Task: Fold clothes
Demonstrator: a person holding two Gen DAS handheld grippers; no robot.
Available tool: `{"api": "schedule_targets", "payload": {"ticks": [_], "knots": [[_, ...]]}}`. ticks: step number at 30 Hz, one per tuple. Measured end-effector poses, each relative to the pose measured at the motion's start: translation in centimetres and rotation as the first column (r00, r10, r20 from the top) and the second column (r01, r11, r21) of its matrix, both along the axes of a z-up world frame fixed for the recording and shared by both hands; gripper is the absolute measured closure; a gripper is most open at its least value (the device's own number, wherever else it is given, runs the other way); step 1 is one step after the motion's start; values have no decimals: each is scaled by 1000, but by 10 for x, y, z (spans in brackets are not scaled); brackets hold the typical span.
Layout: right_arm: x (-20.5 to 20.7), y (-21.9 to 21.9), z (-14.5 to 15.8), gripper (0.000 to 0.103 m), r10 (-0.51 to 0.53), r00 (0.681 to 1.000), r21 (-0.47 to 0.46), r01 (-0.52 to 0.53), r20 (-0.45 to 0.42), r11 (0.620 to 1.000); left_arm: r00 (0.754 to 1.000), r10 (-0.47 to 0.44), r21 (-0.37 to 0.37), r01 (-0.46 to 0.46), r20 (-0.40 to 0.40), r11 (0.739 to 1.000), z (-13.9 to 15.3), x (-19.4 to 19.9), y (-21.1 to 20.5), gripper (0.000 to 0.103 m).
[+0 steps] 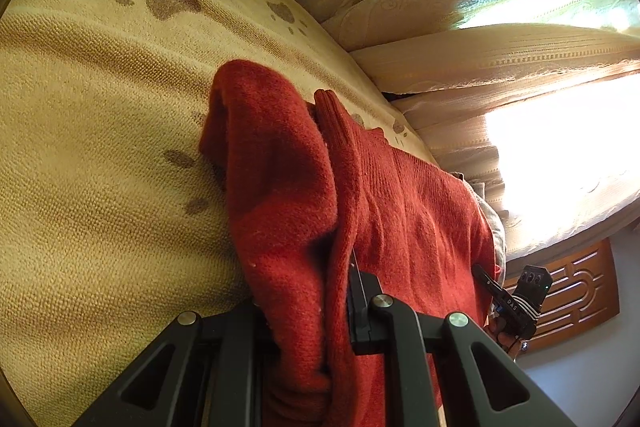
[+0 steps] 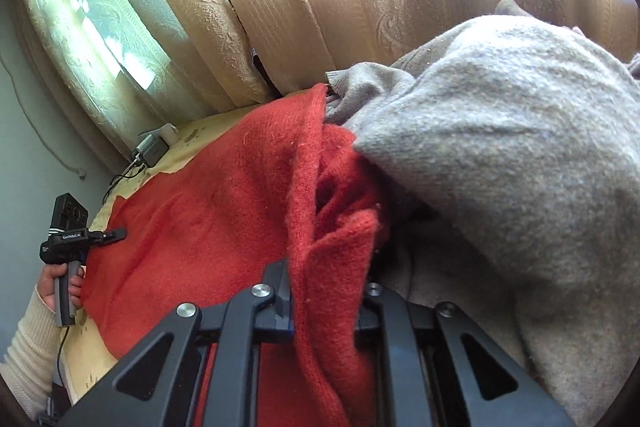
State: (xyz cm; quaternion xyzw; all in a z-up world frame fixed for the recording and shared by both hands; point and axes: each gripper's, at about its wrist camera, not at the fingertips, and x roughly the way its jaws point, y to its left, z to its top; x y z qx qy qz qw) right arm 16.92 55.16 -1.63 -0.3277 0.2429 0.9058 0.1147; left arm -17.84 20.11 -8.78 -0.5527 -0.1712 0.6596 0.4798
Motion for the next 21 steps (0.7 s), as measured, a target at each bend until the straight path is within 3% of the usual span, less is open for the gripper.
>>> {"api": "schedule_targets", "payload": {"ticks": [5, 10, 15, 21], "knots": [[-6, -9, 6, 91, -2, 1000, 41, 2, -5, 999, 999, 36, -7, -36, -38, 999, 1, 5, 0, 86], [5, -28, 43, 91, 7, 994, 93, 3, -109, 996, 993, 79, -17, -81, -82, 997, 12, 11, -3, 90], [9, -63, 88, 92, 69, 981, 183, -35, -183, 982, 985, 100, 42, -95, -143, 995, 50, 25, -19, 91], [-5, -103, 122, 92, 144, 961, 227, -89, -238, 970, 964, 139, 89, -122, -228, 989, 101, 42, -63, 91]]}}
